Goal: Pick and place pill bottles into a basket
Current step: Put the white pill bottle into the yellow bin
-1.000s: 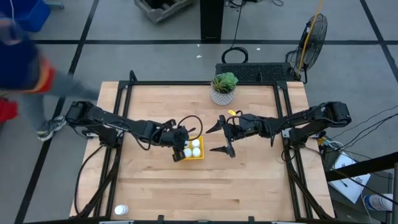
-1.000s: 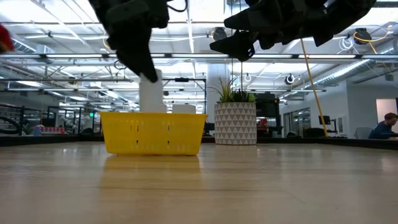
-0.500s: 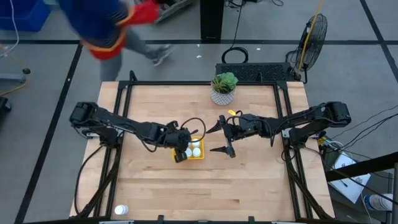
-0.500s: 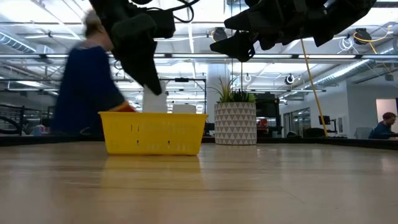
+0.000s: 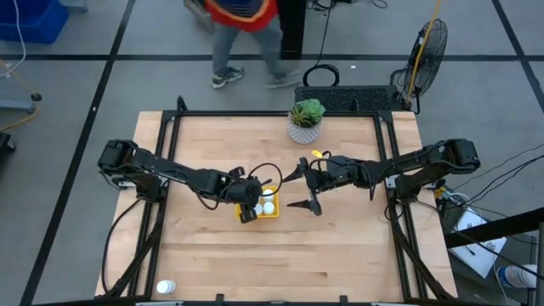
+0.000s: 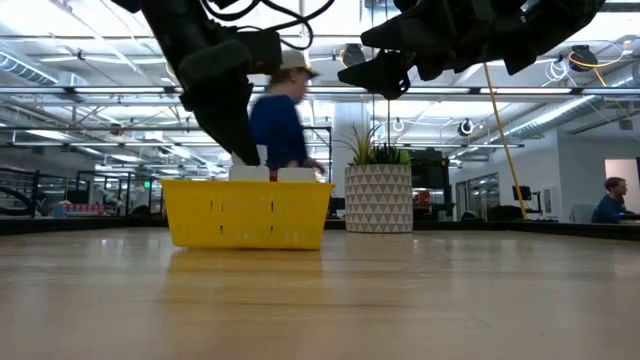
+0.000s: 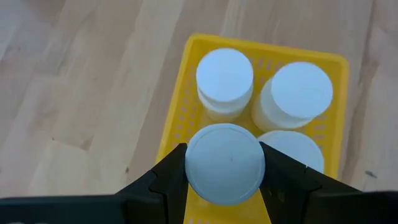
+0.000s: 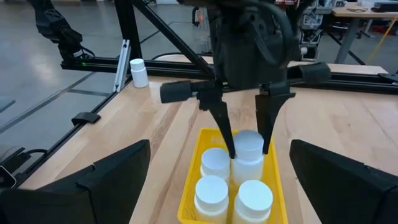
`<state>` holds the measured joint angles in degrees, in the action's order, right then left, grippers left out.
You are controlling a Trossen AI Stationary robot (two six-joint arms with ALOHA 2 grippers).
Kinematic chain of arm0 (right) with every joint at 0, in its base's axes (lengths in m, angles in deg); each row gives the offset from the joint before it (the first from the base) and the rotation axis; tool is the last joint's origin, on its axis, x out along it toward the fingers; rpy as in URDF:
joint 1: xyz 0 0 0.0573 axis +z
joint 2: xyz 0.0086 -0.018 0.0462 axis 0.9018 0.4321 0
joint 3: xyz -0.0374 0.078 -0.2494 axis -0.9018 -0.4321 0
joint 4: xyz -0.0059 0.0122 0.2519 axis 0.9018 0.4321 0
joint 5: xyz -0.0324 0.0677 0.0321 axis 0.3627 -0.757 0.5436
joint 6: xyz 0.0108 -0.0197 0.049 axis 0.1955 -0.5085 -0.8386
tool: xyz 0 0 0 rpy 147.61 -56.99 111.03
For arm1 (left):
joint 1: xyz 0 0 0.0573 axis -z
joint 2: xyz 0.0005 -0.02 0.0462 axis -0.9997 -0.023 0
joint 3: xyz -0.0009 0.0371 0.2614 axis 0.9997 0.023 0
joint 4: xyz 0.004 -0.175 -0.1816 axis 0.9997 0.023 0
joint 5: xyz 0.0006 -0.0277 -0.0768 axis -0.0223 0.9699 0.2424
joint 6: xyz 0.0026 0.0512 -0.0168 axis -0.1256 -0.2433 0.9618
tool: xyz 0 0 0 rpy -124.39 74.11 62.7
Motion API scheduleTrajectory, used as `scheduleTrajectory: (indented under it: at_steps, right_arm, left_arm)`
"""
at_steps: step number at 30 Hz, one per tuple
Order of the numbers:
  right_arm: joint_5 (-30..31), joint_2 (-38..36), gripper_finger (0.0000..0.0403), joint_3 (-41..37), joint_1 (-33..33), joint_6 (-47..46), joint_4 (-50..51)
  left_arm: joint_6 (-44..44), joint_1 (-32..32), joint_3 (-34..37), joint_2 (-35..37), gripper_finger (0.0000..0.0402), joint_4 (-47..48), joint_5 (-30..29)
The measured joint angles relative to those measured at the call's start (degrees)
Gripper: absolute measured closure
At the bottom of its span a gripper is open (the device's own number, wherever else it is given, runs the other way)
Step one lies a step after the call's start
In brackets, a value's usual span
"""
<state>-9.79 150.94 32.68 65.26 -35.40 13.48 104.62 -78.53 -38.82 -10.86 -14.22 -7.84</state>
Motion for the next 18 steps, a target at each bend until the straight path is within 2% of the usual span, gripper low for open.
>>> scheduleTrajectory:
  at_steps: [5,18]
  right_arm:
    - [0.0,0.0,0.0023,0.0,0.0,0.0,0.0]
    - [0.0,0.0,0.0023,0.0,0.0,-0.2,0.0]
  left_arm:
    - [0.6,-0.2,2.4,0.1,0.0236,-3.5,0.3]
    - [-1.2,-2.0,2.6,0.0,0.0236,-3.4,3.4]
